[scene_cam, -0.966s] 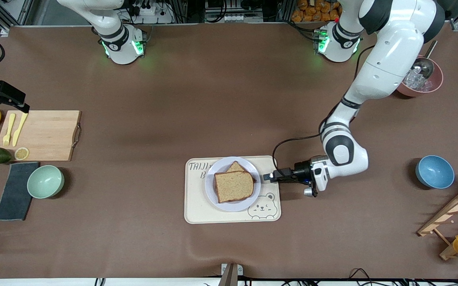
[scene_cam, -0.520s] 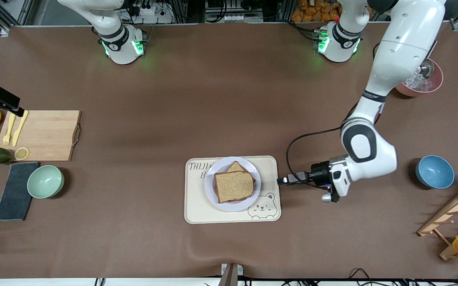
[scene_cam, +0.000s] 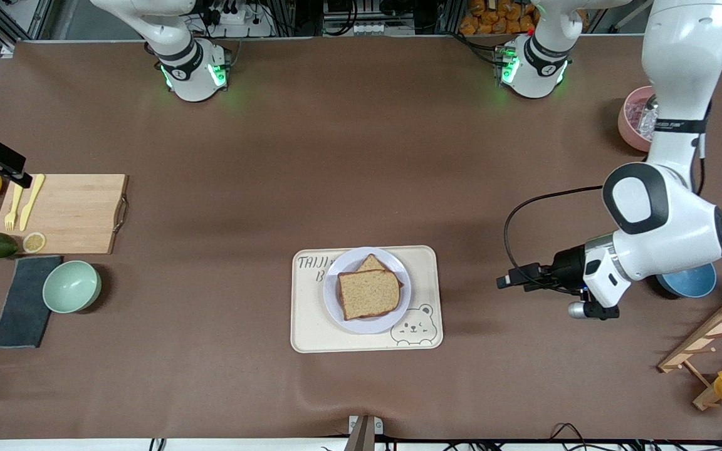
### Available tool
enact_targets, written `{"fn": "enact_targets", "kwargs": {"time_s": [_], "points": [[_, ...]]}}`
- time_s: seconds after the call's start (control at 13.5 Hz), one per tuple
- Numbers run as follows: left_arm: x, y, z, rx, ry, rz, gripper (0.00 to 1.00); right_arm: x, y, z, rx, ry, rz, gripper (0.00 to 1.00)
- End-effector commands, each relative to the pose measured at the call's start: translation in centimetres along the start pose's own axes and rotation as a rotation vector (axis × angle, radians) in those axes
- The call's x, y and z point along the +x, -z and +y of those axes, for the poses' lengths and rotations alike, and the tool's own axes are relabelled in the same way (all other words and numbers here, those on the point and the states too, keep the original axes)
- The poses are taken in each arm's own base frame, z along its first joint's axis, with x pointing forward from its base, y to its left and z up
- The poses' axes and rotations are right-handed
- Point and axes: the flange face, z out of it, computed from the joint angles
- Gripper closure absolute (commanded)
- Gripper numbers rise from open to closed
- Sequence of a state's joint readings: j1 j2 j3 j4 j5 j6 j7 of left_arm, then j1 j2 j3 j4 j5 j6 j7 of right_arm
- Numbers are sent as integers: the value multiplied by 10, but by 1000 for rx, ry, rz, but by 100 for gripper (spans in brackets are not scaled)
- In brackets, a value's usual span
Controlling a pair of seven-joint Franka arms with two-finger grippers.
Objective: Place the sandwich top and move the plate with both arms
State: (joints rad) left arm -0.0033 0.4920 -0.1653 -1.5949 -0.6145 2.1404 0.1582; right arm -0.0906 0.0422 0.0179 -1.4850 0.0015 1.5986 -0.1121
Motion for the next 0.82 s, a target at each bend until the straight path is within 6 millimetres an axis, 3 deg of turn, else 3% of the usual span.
{"fn": "enact_targets", "kwargs": {"time_s": [0.0,0.3,0.52,0.74], "points": [[7,34,14,147,-83,-48,0,-1,13,4,-16,1,19,0],[3,63,30,320,-89,-112,0,-1,15,3,-8,-1,18,0],[-9,100,49,518,-172,-102,0,-1,12,8,-2,-12,11,0],[-24,136,55,547,-151,-121,0,-1,12,7,0,-10,13,0]]}}
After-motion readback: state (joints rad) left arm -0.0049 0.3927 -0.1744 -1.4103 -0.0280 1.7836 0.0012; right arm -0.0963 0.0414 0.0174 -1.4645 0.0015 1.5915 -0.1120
